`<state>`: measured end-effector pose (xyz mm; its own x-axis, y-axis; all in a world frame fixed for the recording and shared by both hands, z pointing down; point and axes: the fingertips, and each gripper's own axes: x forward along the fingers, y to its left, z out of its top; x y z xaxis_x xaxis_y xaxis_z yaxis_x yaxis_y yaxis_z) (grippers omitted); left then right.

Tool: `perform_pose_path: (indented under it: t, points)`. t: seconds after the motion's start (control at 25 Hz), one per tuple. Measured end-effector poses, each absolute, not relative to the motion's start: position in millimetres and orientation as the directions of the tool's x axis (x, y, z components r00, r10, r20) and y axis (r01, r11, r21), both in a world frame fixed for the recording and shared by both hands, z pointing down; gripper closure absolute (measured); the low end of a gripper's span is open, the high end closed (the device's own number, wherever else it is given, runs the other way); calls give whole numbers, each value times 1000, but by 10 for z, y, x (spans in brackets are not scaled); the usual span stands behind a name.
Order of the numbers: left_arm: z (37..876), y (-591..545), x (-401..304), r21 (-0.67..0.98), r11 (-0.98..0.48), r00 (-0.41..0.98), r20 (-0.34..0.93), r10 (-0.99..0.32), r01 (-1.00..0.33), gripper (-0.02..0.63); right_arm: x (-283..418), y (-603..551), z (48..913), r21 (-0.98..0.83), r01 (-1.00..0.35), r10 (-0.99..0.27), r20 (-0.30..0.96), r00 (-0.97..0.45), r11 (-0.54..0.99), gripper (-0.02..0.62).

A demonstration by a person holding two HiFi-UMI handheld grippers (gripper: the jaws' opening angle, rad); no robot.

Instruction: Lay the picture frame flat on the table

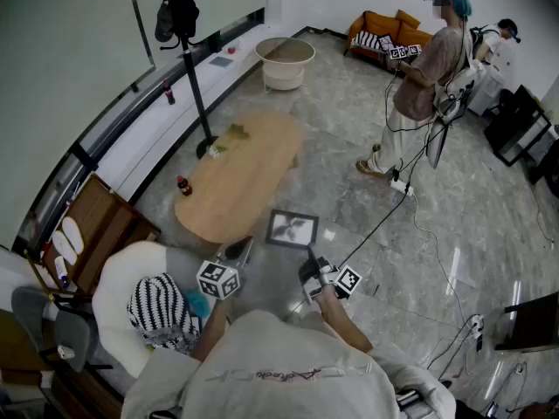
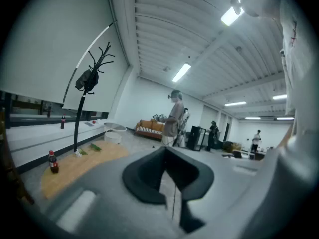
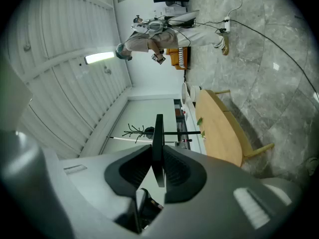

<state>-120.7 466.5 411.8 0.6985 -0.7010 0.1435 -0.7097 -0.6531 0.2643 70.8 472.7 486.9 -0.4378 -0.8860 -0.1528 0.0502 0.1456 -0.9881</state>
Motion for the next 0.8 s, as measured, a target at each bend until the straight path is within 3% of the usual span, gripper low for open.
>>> perform_pose_path:
  t: [0.8]
  points:
    - [4146, 4622, -778, 218, -658, 691, 156, -706, -721, 606, 1084, 4649, 4908, -987, 63, -890, -160, -427, 148, 523]
